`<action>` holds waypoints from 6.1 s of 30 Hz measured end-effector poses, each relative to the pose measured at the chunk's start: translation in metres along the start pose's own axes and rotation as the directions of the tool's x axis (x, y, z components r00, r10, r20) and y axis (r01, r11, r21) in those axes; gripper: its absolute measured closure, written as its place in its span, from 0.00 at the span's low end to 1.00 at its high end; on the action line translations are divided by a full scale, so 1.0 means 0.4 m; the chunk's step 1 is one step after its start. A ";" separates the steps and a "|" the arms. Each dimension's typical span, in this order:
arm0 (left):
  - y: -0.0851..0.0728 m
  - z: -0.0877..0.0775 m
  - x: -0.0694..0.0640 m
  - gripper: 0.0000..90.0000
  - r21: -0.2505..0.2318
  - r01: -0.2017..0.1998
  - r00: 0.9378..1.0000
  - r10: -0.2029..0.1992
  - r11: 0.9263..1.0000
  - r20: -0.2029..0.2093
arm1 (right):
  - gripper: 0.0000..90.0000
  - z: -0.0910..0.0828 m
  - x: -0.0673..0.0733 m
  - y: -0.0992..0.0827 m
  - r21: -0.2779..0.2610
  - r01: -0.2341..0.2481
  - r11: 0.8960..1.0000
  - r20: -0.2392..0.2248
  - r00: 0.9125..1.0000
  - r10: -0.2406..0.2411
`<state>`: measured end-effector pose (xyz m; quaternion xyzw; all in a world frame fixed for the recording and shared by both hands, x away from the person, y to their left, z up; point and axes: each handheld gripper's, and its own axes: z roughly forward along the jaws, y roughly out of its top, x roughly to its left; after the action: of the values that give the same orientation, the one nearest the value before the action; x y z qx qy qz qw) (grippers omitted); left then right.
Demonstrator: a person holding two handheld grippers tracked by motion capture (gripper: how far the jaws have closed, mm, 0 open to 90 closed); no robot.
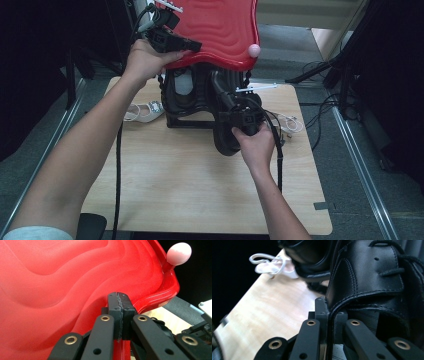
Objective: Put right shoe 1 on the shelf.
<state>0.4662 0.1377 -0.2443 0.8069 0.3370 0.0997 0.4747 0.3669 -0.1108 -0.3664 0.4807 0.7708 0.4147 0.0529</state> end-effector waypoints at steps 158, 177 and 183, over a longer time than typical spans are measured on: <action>-0.020 -0.102 -0.038 0.75 0.009 0.011 1.000 -0.011 1.000 -0.005 | 0.89 0.012 -0.106 -0.093 -0.097 0.036 0.995 -0.100 0.994 -0.046; -0.191 -0.146 -0.092 0.68 0.008 0.001 0.999 -0.002 1.000 0.044 | 0.88 0.016 -0.131 -0.190 -0.062 0.008 0.998 -0.135 0.991 -0.016; -0.255 -0.117 -0.088 0.68 0.033 0.025 0.998 -0.027 0.999 0.053 | 0.94 0.029 -0.126 -0.239 -0.043 0.011 0.999 -0.196 0.980 -0.020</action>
<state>0.3714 0.1807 -0.2988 0.8123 0.3363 0.0662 0.4719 0.3325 -0.1621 -0.4558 0.4302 0.7672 0.4756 -0.0104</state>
